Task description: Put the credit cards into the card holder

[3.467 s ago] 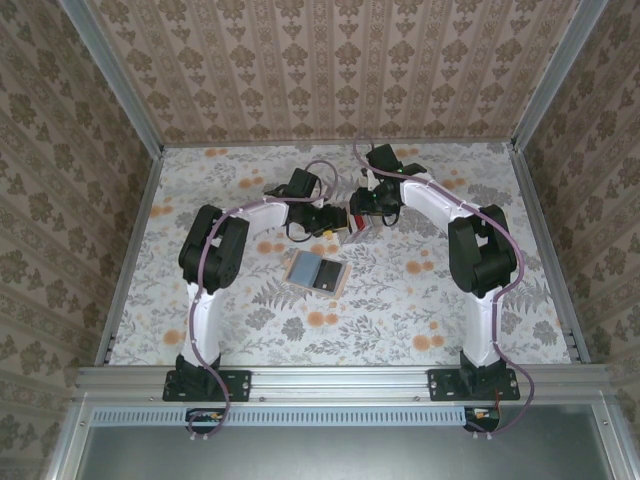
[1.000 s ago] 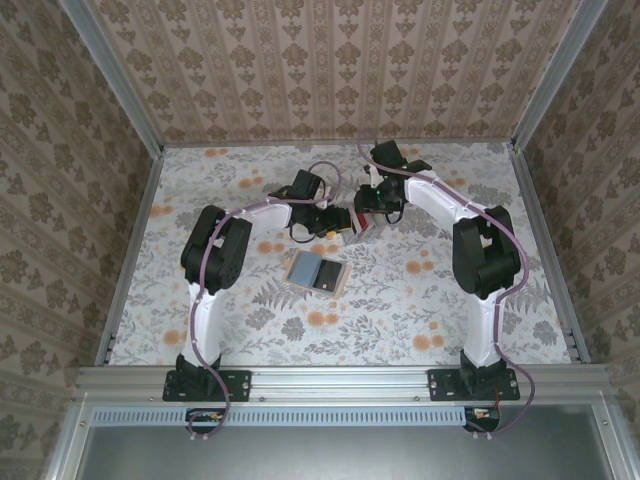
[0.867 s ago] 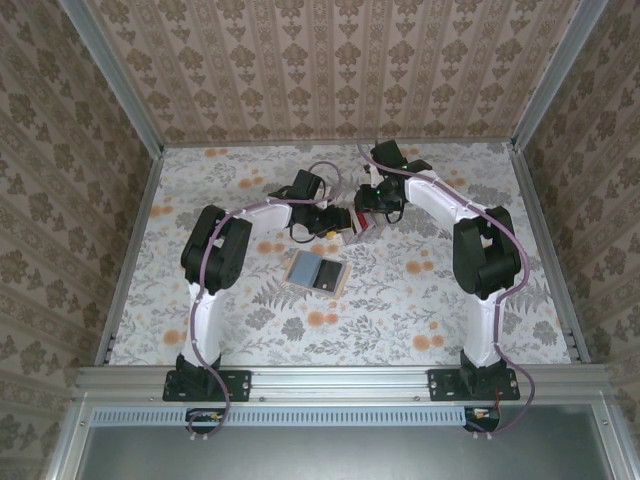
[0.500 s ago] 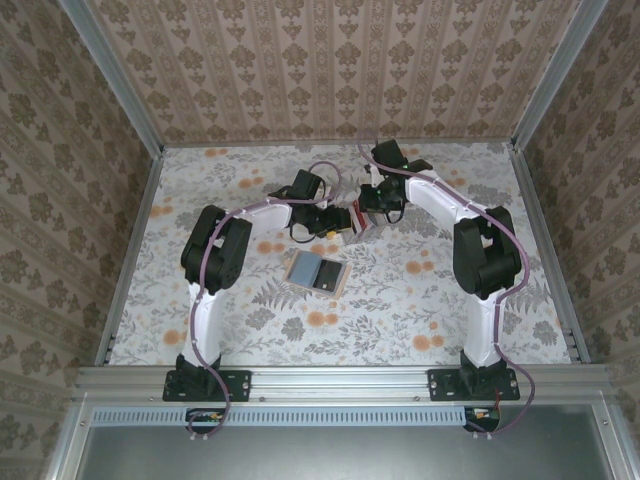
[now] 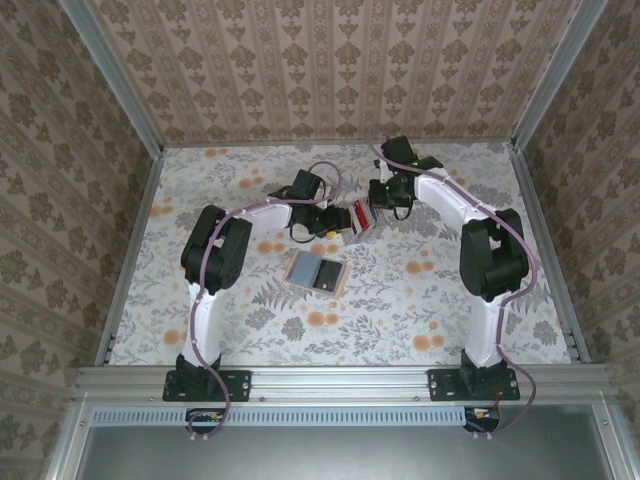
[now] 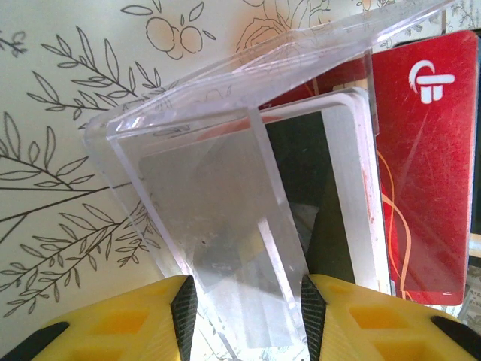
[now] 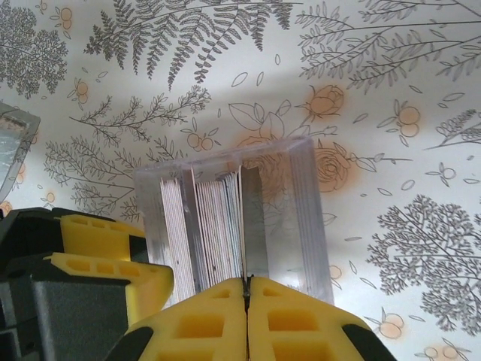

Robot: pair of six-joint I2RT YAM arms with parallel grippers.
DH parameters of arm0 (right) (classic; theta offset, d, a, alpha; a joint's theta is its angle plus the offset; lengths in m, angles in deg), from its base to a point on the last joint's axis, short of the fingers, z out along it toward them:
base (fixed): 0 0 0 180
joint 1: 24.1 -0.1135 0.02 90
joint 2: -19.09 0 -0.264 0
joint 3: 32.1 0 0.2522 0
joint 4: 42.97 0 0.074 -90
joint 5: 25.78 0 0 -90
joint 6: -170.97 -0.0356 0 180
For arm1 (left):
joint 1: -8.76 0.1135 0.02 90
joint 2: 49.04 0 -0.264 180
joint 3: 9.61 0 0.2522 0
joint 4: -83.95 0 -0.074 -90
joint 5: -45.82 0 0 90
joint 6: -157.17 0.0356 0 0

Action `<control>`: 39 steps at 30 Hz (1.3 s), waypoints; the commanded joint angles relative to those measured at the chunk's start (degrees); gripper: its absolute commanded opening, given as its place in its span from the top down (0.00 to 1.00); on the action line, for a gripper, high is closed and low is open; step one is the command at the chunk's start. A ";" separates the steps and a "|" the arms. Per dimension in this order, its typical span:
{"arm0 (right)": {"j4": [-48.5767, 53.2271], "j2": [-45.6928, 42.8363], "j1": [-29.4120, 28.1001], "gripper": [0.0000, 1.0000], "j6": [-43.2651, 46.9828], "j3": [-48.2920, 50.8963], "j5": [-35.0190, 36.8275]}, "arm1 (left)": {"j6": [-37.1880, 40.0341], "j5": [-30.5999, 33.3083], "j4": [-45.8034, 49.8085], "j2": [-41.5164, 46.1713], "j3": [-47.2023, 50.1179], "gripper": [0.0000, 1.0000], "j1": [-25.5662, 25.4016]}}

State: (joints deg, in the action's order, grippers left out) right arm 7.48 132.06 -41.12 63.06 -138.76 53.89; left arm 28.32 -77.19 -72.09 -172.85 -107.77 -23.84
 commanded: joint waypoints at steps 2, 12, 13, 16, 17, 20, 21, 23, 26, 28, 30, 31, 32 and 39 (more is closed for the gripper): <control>0.85 -3.60 1.00 0.94 0.47 1.47 -1.56 | -0.43 0.06 0.53 -1.35 -0.08 0.56 -0.88; -0.69 -1.12 0.96 0.93 -0.54 2.27 -4.01 | -0.77 -0.03 0.26 -1.61 -0.19 0.56 -1.24; -0.74 -0.79 1.00 0.93 -0.63 2.36 -3.98 | -0.60 -0.02 0.35 -1.53 -0.22 0.56 -1.24; -1.64 -0.81 0.96 0.92 -1.11 3.69 -5.23 | -0.44 0.23 0.61 -1.39 -0.23 0.56 -1.24; -2.23 -1.06 0.95 0.92 -1.44 4.30 -6.03 | -0.44 0.23 0.61 -1.44 -0.12 0.56 -1.22; -3.96 -2.04 1.38 0.92 -2.64 5.76 -9.32 | -0.48 0.21 0.57 -1.60 -0.22 0.56 -1.24; -4.97 -2.60 1.53 0.92 -3.26 6.46 -10.57 | -0.52 0.14 0.53 -1.68 -0.24 0.56 -1.24; -7.07 -3.42 1.89 0.91 -4.42 7.51 -12.55 | -0.53 0.14 0.53 -1.70 -0.30 0.56 -1.27; -8.16 -3.63 2.04 0.91 -5.07 7.92 -14.59 | -0.53 0.32 0.69 -1.61 -0.34 0.56 -1.32; -7.95 -3.54 2.11 0.91 -4.95 7.91 -14.94 | -0.65 0.41 0.62 -1.61 -0.33 0.56 -1.32; -7.86 -3.71 2.25 0.90 -4.94 8.01 -14.90 | -0.70 0.54 0.59 -1.57 -0.37 0.56 -1.41; -7.79 -3.85 2.37 0.89 -4.95 8.08 -14.82 | -0.66 0.51 0.55 -1.70 -0.33 0.56 -1.41; -7.69 -3.97 2.50 0.89 -4.92 8.03 -14.83 | -0.79 0.56 0.47 -1.75 -0.29 0.56 -1.41; -7.38 -4.33 3.05 0.90 -4.90 8.06 -14.89 | -0.67 0.29 0.30 -1.73 -0.50 0.56 -1.41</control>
State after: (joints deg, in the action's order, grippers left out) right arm 0.15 130.03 -37.86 59.30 -131.44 42.68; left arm 28.17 -77.19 -72.20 -172.87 -107.77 -24.54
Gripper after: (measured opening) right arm 0.106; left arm 0.440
